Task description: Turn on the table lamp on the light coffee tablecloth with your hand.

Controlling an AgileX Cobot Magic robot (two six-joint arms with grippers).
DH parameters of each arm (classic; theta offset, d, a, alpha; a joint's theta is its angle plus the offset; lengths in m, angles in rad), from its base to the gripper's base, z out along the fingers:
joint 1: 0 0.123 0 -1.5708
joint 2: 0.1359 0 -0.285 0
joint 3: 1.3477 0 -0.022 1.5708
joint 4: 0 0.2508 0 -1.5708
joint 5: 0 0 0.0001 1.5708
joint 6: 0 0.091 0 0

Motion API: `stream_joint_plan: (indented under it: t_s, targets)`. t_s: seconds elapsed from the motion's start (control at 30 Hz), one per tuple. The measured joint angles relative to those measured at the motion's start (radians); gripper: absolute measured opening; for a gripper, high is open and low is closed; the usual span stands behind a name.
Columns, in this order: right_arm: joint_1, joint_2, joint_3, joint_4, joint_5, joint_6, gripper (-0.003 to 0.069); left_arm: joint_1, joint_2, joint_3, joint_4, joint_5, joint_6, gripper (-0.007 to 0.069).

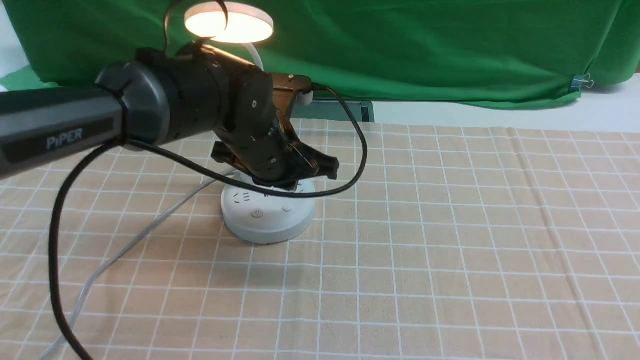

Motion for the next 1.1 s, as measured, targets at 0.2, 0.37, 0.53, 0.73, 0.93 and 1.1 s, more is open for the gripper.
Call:
stream_joint_plan:
  t_s: [0.2, 0.37, 0.53, 0.73, 0.93, 1.1]
  targets:
    - [0.0, 0.0, 0.0, 0.0, 0.0, 0.0, 0.0241, -0.05, -0.008, 0.098, -0.047, 0.005, 0.047, 0.0]
    - [0.0, 0.0, 0.0, 0.0, 0.0, 0.0, 0.0241, -0.117, -0.049, 0.211, -0.068, -0.042, 0.061, 0.0]
    - [0.0, 0.0, 0.0, 0.0, 0.0, -0.001, 0.0241, -0.187, -0.212, 0.35, -0.073, -0.174, 0.072, 0.0]
    - [0.0, 0.0, 0.0, 0.0, 0.0, 0.0, 0.0241, -0.191, -0.49, 0.553, -0.068, -0.343, 0.072, 0.0]
    - [0.0, 0.0, 0.0, 0.0, 0.0, 0.0, 0.0241, -0.192, -0.815, 0.734, -0.04, -0.463, 0.072, 0.0]
    - [0.0, 0.0, 0.0, 0.0, 0.0, 0.0, 0.0241, -0.192, -1.121, 0.812, 0.012, -0.455, 0.072, 0.0]
